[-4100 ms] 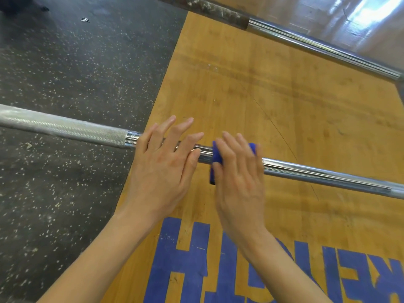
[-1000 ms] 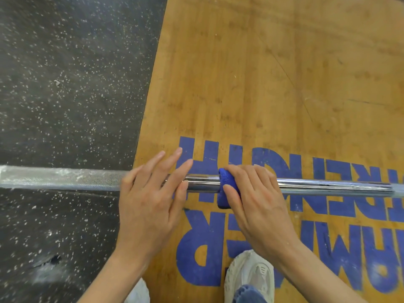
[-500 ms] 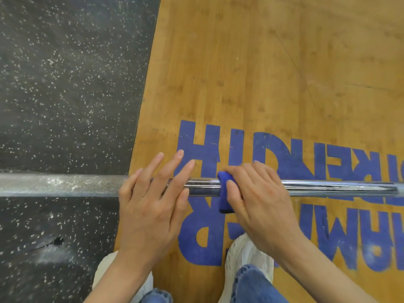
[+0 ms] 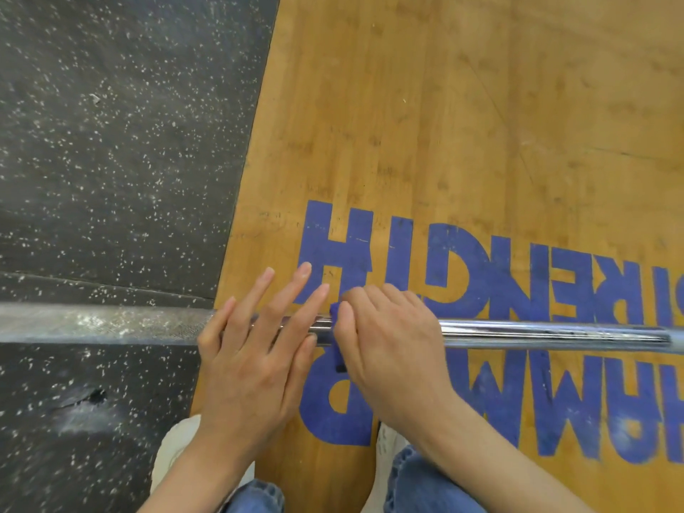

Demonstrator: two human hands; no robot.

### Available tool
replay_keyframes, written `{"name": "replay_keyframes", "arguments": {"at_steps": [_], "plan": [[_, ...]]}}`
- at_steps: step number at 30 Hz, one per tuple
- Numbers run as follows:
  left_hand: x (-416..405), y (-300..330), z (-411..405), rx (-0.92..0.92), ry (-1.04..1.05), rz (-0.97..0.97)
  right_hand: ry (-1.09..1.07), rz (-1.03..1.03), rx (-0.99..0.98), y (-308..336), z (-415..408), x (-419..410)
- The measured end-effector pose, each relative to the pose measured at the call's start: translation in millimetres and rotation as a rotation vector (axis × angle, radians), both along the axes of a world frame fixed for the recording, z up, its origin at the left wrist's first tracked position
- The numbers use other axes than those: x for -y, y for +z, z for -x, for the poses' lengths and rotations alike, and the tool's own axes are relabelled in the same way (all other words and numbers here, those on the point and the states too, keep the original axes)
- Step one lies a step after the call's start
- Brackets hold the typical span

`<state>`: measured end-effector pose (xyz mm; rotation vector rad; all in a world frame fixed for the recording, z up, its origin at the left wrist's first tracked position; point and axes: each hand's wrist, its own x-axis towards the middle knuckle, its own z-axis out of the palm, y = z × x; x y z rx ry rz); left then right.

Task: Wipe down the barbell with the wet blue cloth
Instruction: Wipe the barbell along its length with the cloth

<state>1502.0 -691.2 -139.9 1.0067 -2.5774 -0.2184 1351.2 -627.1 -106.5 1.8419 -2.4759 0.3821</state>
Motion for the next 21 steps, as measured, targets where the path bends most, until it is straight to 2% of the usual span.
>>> {"name": "replay_keyframes", "arguments": {"at_steps": [2,7,10,15,18,21], "plan": [[1,-1,0,0.008,-0.014,0.009,0.068,0.020,0.042,-10,1,-18],[4,-2,4,0.001,-0.007,0.023,0.032,0.050,-0.008,-21,-8,-31],[10,-2,7,-0.012,-0.014,0.012,0.151,0.067,-0.049,-30,-3,-30],[19,1,16,-0.020,0.002,0.004,-0.026,0.096,-0.054,-29,13,-36],[26,4,21,-0.042,-0.003,-0.026,0.055,0.147,-0.035,-35,-13,-4],[37,6,11,-0.015,-0.033,-0.028,0.057,0.127,-0.069,-34,15,-19]]}}
